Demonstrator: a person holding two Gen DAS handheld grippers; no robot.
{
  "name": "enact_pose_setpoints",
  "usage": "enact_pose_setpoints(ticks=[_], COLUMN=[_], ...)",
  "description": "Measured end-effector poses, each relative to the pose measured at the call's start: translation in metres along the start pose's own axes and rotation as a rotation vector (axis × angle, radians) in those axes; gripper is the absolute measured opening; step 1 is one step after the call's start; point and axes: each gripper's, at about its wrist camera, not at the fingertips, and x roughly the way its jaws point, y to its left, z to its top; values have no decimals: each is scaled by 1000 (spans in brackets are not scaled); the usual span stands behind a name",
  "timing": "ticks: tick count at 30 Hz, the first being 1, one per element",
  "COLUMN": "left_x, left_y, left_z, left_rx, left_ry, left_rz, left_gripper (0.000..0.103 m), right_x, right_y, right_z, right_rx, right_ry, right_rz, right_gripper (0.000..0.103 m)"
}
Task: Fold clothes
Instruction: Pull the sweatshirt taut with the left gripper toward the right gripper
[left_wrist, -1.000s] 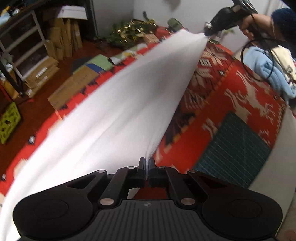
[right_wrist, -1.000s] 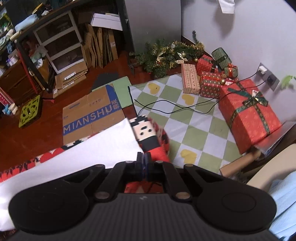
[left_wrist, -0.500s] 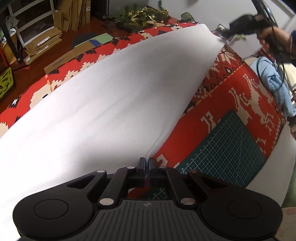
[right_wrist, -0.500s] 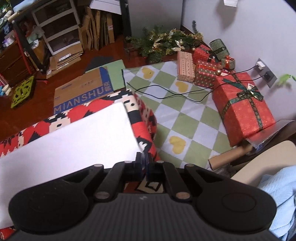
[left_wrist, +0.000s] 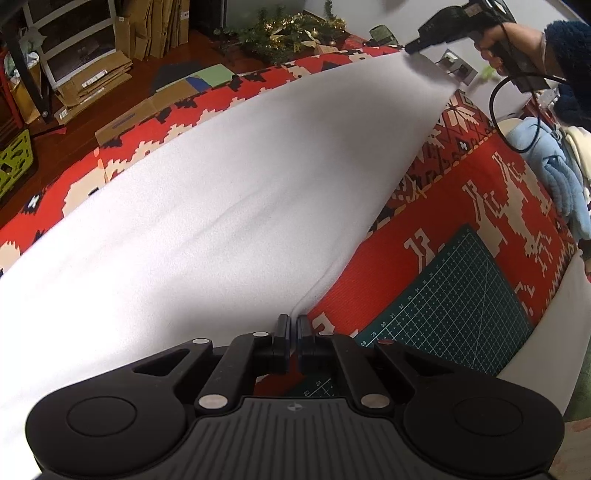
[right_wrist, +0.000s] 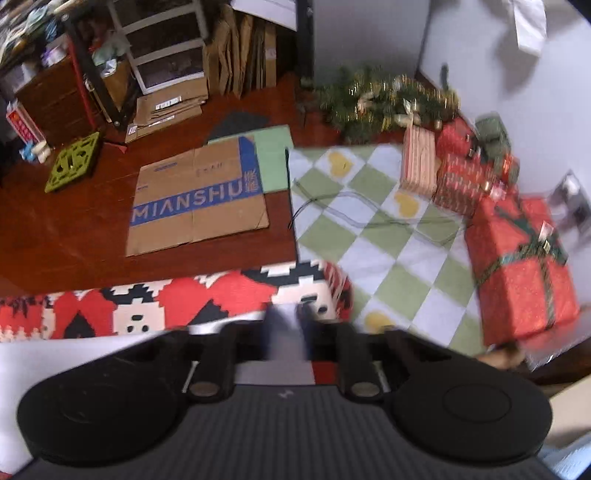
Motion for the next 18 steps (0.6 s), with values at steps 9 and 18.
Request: enact_pose_setpoints(ticks=[9, 18], left_x=[4, -44], left_y=[-3, 17], left_z=[2, -15], left_rx=[-42, -248], left_ry=[-12, -144], left_rz=[15, 14], left_gripper=[8, 38], right_x=[7, -6], right_y=[7, -14], right_z=[24, -4], right_rx=[-40, 72], right_ry=[-62, -90], right_rz=[-99, -151], right_gripper=[0, 13])
